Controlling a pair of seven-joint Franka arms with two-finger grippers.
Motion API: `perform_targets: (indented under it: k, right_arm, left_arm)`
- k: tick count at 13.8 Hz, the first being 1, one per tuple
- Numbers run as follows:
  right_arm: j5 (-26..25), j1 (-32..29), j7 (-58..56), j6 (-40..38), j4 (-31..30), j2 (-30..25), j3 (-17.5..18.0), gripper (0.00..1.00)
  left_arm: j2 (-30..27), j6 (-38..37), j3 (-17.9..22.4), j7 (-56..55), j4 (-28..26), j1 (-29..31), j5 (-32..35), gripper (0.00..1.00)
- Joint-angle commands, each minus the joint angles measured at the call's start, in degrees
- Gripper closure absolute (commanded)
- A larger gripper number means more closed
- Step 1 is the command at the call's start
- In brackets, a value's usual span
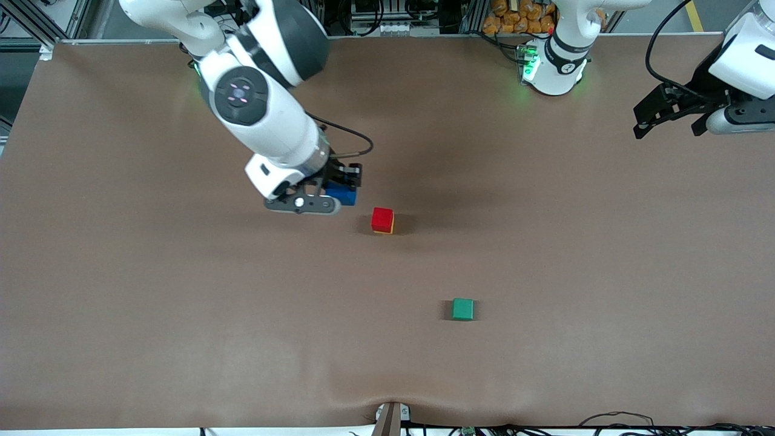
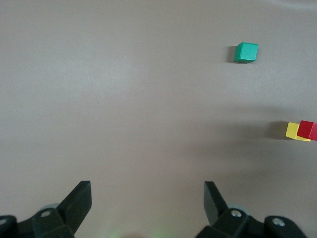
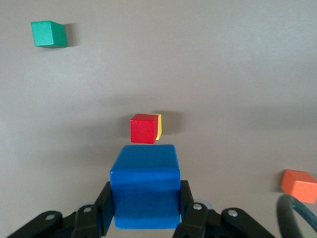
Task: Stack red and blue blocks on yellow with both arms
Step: 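Carry the blue cube with the right gripper over the red cube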
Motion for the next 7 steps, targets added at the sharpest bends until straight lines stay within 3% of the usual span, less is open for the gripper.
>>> perform_targets:
  k: [1, 7]
  right_arm:
    - [-0.3, 1.4, 2.8, 1.2, 3.7, 3.1, -0.8, 1.00]
    - [-0.3, 4.7, 5.6, 1.7, 5.2, 8.6, -0.8, 1.00]
  left_arm:
    - [0.1, -0.6, -0.1, -0.3, 0.4, -0.3, -0.5, 0.00]
    - [-0.1, -1.7, -1.1, -0.4, 0.3, -0.1, -0.5, 0.00]
